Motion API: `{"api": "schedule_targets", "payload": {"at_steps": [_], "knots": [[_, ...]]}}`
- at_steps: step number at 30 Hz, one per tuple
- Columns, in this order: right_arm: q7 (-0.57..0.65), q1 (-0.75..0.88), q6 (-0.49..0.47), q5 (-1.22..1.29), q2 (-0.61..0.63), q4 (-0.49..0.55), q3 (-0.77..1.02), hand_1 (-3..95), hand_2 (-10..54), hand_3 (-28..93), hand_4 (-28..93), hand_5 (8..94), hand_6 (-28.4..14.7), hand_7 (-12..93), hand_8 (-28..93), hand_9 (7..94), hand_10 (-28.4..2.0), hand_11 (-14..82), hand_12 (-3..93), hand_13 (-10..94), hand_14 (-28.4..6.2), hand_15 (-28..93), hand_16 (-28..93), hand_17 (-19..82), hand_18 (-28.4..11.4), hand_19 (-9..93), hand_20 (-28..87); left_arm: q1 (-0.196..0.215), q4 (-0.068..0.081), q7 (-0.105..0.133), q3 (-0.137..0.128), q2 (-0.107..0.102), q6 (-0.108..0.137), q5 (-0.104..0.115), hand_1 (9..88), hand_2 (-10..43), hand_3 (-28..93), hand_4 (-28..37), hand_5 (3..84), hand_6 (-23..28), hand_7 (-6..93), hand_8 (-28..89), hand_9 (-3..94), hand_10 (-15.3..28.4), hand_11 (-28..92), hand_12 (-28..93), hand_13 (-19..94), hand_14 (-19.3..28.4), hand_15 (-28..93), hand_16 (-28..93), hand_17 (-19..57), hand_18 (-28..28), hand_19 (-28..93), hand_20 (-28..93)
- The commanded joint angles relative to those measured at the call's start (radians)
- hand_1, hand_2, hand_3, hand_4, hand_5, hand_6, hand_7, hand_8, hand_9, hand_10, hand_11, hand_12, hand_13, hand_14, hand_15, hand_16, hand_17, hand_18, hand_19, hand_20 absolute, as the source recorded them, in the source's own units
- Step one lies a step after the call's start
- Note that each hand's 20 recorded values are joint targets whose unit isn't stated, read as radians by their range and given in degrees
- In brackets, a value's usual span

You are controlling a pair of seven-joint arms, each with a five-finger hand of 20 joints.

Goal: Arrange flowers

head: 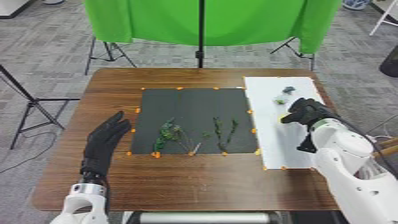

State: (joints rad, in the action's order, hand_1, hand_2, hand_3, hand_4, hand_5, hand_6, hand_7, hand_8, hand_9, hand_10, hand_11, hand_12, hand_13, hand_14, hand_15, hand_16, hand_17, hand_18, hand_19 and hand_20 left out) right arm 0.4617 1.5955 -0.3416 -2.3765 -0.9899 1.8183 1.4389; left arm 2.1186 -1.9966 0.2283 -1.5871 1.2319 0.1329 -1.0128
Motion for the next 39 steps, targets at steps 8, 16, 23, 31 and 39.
{"api": "schedule_targets", "payload": {"at_steps": [8,16,23,31,39], "knots": [[-0.023,0.019,0.080,-0.035,-0.014,-0.019,-0.064,38.7,-9.5,64,-11,56.8,1.4,15,-9,78.3,-15.1,18.4,21.4,88,-3.7,62,30,64,-12.3,93,57,0.015,0.012,-0.012,0.005,0.008,-0.010,-0.004,22.2,-5.6,69,-22.4,44.0,2.6,8.0,-6,45.4,11.2,11,13,37,14.0,11,0,9.0,10.8,2,20],[-0.087,0.046,0.193,-0.091,-0.009,-0.058,-0.113,56.3,-9.5,55,-15,64.4,0.7,22,2,88.5,-10.1,16.4,37.5,92,-1.6,61,31,67,-10.7,93,59,0.016,0.013,-0.012,0.001,0.010,-0.008,-0.004,22.2,-5.8,69,-22.2,43.9,2.5,8.0,-6,45.4,11.3,11,13,37,14.0,11,0,9.0,10.8,2,20],[-0.105,0.032,0.219,-0.073,0.012,-0.057,-0.132,69.9,-9.5,44,-11,73.1,-0.2,33,19,93.4,-7.8,15.4,46.2,93,-0.7,63,32,69,-10.4,93,62,0.021,0.010,-0.006,-0.005,0.011,-0.005,-0.004,22.4,-6.2,69,-22.1,44.0,2.6,8.1,-6,45.4,11.2,11,13,37,13.9,11,0,9.0,10.8,2,20],[-0.124,-0.141,0.315,0.017,0.047,0.040,-0.179,70.7,-9.5,44,-10,75.3,-1.1,32,19,93.7,-8.8,16.0,46.1,93,-0.5,63,32,69,-10.2,93,62,0.025,0.004,0.039,-0.045,0.008,0.058,0.007,22.7,-5.9,69,-22.1,44.1,2.5,8.3,-6,45.6,11.3,11,13,37,13.8,11,0,9.2,10.9,2,20],[-0.267,-0.496,0.247,0.128,-0.147,-0.047,-0.516,70.2,-9.5,45,-9,75.6,-1.2,32,19,93.7,-8.7,16.0,45.8,93,-0.3,63,33,69,-9.8,93,62,0.062,-0.010,0.077,-0.090,0.025,0.132,0.047,18.4,-3.5,70,-25.5,43.9,2.9,7.1,-7,45.4,11.5,10,12,35,12.7,10,-1,9.5,10.4,2,19]]}}
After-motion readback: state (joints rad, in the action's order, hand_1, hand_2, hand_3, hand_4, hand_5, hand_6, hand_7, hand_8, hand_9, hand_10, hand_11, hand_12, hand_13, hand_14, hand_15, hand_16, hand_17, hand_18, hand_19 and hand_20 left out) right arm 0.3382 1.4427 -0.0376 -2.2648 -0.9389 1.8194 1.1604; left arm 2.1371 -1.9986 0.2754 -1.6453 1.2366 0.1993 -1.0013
